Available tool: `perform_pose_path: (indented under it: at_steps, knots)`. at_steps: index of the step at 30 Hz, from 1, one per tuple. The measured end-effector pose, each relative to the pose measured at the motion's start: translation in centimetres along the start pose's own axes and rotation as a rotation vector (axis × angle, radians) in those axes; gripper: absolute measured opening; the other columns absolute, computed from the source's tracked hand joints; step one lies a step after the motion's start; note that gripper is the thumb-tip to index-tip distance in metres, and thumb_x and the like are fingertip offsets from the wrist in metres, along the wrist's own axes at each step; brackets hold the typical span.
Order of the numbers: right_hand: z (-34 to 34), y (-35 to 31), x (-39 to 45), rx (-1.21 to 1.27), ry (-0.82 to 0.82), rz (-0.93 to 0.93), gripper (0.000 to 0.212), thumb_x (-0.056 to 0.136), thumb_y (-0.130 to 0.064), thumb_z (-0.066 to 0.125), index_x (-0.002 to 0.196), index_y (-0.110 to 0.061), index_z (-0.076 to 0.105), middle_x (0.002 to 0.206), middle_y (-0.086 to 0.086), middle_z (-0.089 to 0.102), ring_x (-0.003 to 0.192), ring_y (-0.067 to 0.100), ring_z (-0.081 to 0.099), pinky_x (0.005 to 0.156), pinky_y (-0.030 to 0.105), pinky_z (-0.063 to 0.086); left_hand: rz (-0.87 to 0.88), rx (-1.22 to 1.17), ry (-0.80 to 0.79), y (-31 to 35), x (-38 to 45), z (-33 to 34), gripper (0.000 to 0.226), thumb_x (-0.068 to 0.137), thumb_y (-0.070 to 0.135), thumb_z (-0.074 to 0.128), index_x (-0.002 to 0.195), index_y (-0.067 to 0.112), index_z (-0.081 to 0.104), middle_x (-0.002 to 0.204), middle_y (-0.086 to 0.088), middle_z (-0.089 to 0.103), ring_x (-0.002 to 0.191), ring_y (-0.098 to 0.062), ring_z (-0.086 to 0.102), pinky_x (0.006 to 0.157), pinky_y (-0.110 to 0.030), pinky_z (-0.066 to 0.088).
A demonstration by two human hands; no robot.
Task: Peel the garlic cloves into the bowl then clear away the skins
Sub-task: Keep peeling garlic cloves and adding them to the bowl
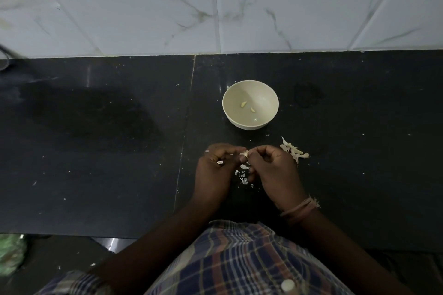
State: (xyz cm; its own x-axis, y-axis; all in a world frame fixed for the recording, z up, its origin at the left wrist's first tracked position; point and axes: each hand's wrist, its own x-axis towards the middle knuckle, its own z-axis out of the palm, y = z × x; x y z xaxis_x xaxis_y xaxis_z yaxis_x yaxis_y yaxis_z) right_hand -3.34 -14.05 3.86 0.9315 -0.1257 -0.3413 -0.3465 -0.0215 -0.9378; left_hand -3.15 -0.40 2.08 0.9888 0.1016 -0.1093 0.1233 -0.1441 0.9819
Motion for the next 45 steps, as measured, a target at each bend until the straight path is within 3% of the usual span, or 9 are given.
perform_pose_path:
  at_steps: [4,10,15,23,25,28,33,37,45]
  knots:
    - [0.3,0.1,0.0,0.127,-0.033,0.037,0.018,0.098,-0.007,0.058,0.084,-0.007,0.069,0.059,-0.001,0.064,0.049,0.016,0.055,0.048,0.023,0.046,0.061,0.038,-0.029,-0.1,0.0,0.1,0.023,0.088,0.005,0.075,0.100,0.024,0.081,0.096,0.014,0.075,0.096,-0.006,0.069,0.084,-0.017,0.049]
    - [0.5,0.5,0.2,0.169,-0.028,0.073,0.016,0.099,-0.011,0.058,0.089,-0.005,0.068,0.060,0.006,0.061,0.047,0.017,0.055,0.046,0.024,0.043,-0.147,-0.169,-0.079,-0.1,-0.4,0.6,0.020,0.095,0.004,0.065,0.108,0.013,0.078,0.097,-0.006,0.079,0.091,-0.022,0.074,0.087,-0.043,0.059]
    - [0.6,0.8,0.5,0.298,0.016,0.095,0.015,0.099,-0.007,0.055,0.091,-0.001,0.065,0.063,0.008,0.059,0.052,0.018,0.054,0.049,0.030,0.046,-0.274,-0.413,-0.091,-0.3,-0.2,0.9,0.019,0.097,0.007,0.062,0.106,0.013,0.078,0.104,-0.020,0.076,0.089,-0.030,0.070,0.086,-0.047,0.055]
    - [0.1,0.6,0.9,0.182,0.124,-0.001,0.040,0.107,-0.025,0.043,0.075,-0.002,0.053,0.062,0.010,0.053,0.055,0.024,0.050,0.050,0.034,0.043,-0.333,-0.611,-0.105,0.3,0.0,0.8,0.020,0.098,0.003,0.056,0.106,0.008,0.073,0.086,-0.005,0.072,0.073,-0.010,0.063,0.071,-0.021,0.056]
    - [-0.1,1.0,0.9,0.030,0.130,-0.078,0.048,0.105,-0.035,0.050,0.077,0.004,0.052,0.061,0.015,0.054,0.053,0.026,0.050,0.052,0.038,0.047,-0.333,-0.618,-0.114,0.3,0.0,0.8,0.021,0.097,0.002,0.056,0.108,0.008,0.073,0.089,-0.006,0.073,0.074,-0.009,0.064,0.070,-0.020,0.056]
    - [-0.3,1.1,0.6,-0.115,0.137,-0.236,0.018,0.094,-0.025,0.071,0.087,-0.011,0.061,0.077,0.011,0.064,0.069,0.031,0.062,0.066,0.043,0.055,-0.340,-0.606,-0.096,0.1,0.0,0.8,0.020,0.096,0.000,0.059,0.108,0.007,0.073,0.095,-0.012,0.075,0.077,-0.013,0.068,0.071,-0.022,0.057]
    - [-0.6,1.0,0.6,-0.337,0.012,-0.483,0.035,0.087,-0.001,0.069,0.117,-0.021,0.069,0.107,-0.007,0.063,0.094,0.008,0.065,0.082,0.021,0.053,-0.331,-0.602,-0.081,0.0,-0.1,0.6,0.020,0.093,0.001,0.062,0.109,0.004,0.073,0.097,-0.014,0.076,0.082,-0.015,0.071,0.074,-0.024,0.058]
    - [-0.6,0.9,0.6,-0.386,0.042,-0.595,0.022,0.090,-0.003,0.070,0.107,-0.015,0.075,0.102,-0.006,0.069,0.098,0.007,0.066,0.087,0.021,0.051,-0.305,-0.577,-0.103,0.2,-0.1,0.4,0.019,0.083,0.010,0.069,0.099,0.010,0.080,0.097,-0.014,0.077,0.086,-0.016,0.073,0.078,-0.025,0.058]
    - [0.2,0.8,0.7,-0.180,0.120,-0.281,0.013,0.090,-0.005,0.068,0.089,-0.016,0.075,0.080,-0.008,0.074,0.076,0.003,0.071,0.071,0.019,0.056,-0.409,-0.676,-0.068,0.4,0.2,0.8,0.019,0.096,-0.004,0.056,0.103,0.003,0.072,0.090,-0.009,0.077,0.077,-0.011,0.072,0.070,-0.019,0.057]
